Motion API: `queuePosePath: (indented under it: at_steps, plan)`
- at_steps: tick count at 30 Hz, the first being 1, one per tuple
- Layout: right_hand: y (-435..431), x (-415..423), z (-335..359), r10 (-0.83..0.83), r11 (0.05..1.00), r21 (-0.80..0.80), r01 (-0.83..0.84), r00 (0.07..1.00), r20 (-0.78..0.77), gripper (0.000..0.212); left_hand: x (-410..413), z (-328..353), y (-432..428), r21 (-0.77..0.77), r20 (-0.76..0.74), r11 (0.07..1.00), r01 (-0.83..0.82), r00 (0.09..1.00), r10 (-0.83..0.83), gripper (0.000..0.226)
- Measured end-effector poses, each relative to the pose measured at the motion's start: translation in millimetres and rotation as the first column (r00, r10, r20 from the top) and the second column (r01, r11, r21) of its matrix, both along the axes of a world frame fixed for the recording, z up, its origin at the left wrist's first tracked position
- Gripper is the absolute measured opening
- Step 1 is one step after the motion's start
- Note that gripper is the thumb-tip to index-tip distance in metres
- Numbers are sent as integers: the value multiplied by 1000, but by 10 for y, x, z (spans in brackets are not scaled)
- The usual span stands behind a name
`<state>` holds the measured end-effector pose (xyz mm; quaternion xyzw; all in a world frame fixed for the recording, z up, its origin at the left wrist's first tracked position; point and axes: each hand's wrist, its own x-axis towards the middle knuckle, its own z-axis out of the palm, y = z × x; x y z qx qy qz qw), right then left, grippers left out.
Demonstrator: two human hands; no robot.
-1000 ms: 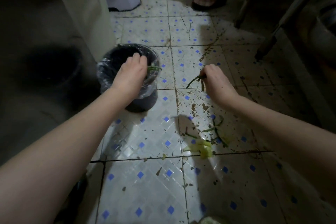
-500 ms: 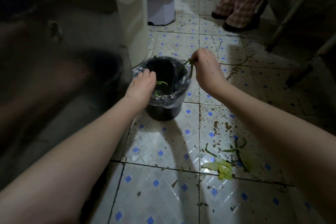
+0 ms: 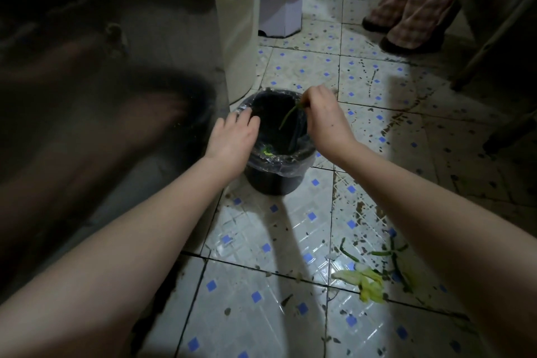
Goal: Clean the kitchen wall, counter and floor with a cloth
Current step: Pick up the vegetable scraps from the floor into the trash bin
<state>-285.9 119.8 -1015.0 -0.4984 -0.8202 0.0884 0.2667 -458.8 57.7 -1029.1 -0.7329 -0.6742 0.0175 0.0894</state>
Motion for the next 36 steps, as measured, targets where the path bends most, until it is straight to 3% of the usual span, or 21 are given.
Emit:
queuePosePath:
  at_steps: [21, 26, 29, 36]
  plan:
    - [-69, 109, -57, 33, 993, -116, -16, 988, 150, 29, 2, 113, -88, 38, -54, 999, -1, 999, 3, 62]
    - [-116, 259, 22, -77, 993, -65, 96, 965, 251, 28, 137, 104, -20, 53, -49, 998, 16, 999, -14, 52]
    - [-116, 345, 27, -135, 989, -30, 144, 968, 211, 28, 224, 106, 15, 56, -56, 997, 48, 997, -45, 53]
    - [-172, 610, -95, -137, 988, -39, 152, 956, 259, 28, 447, 78, 97, 59, -73, 992, 115, 991, -111, 53]
